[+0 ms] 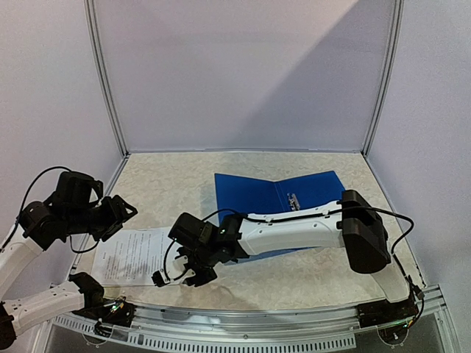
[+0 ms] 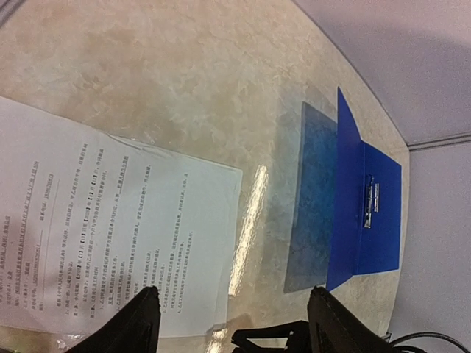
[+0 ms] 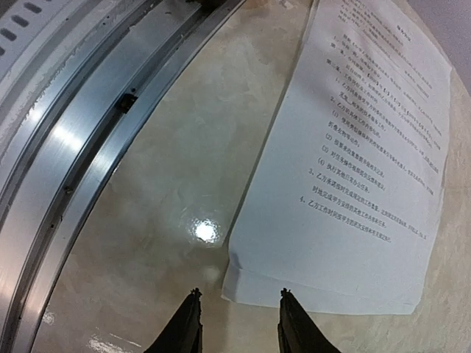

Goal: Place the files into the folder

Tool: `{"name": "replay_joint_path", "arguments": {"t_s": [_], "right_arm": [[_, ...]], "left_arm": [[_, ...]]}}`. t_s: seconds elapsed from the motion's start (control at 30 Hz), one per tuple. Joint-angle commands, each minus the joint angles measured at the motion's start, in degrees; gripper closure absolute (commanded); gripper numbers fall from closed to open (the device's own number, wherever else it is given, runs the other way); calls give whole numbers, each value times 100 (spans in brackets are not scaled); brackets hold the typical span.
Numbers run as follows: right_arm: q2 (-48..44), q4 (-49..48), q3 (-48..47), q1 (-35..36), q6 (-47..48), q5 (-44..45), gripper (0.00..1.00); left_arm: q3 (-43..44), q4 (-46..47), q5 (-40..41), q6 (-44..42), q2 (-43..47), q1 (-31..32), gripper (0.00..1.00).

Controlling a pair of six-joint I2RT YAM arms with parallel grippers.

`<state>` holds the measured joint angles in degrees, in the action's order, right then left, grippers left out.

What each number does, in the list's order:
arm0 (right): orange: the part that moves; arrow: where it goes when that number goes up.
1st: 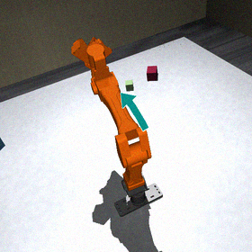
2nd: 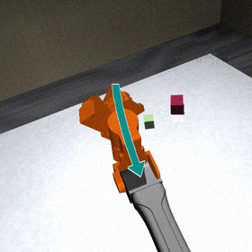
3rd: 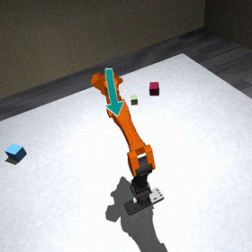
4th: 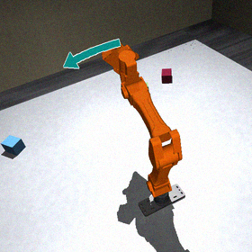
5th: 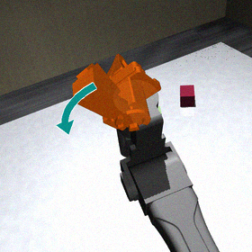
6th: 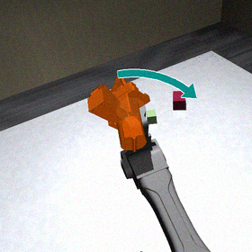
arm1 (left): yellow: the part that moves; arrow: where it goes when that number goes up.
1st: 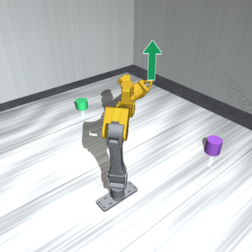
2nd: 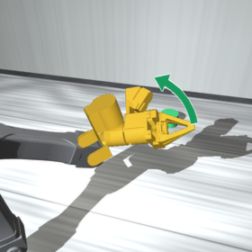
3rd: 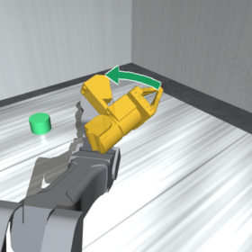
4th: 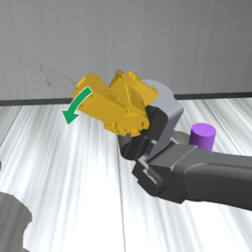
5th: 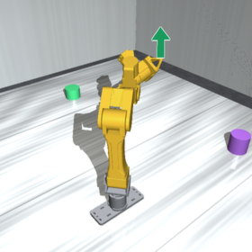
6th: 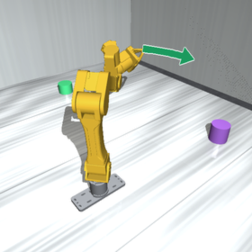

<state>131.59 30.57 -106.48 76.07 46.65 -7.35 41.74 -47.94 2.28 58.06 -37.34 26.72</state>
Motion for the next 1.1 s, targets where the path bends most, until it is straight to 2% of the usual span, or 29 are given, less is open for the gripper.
{"name": "replay_joint_path", "arguments": {"t_s": [0.0,0.33,0.67,0.83,1.07], "right_arm": [[362,65,-74,3,-88,-154,65],[702,-303,-98,3,-162,22,66],[888,-395,-154,4,-137,208,75],[969,-340,-204,-1,-124,255,77],[1361,220,-792,-3,-86,261,80]], "left_arm": [[-90,-96,82,-111,50,-62,30],[-237,-23,50,-70,199,-62,30],[-315,48,-6,-36,270,-62,31],[-337,42,-26,-39,311,-62,31],[-314,9,-1,-64,315,-62,31]]}}
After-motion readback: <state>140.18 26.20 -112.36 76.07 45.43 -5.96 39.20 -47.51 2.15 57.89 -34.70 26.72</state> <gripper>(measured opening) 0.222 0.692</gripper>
